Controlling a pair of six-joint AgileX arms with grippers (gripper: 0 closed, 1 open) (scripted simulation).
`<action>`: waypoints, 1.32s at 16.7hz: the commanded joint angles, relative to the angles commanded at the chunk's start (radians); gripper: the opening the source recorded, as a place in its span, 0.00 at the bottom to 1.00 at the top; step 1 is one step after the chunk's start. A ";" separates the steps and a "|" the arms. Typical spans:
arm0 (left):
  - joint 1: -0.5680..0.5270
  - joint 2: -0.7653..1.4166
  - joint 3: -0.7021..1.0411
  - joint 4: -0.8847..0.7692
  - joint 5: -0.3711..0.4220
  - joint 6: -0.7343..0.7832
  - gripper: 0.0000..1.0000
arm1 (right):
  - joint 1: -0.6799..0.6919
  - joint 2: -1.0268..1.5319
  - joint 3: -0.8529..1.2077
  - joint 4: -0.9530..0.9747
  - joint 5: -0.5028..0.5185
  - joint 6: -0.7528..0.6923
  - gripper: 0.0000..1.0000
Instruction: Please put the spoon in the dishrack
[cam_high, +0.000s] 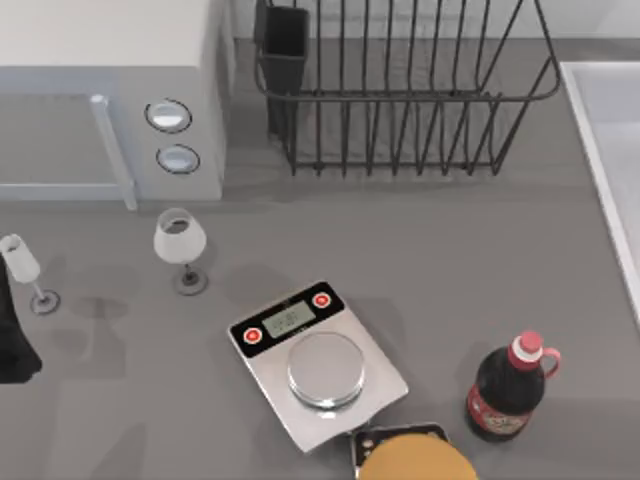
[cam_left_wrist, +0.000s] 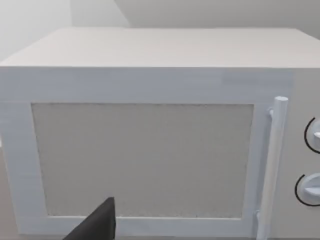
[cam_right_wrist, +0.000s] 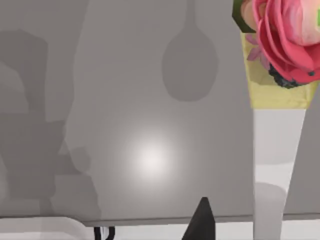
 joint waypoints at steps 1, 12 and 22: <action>0.000 0.000 0.000 0.000 0.000 0.000 1.00 | 0.032 0.001 0.006 0.028 0.022 0.018 0.00; 0.000 0.000 0.000 0.000 0.000 0.000 1.00 | 0.935 0.043 0.053 0.682 0.529 0.376 0.00; 0.000 0.000 0.000 0.000 0.000 0.000 1.00 | 1.566 -0.003 0.027 1.368 1.001 0.595 0.00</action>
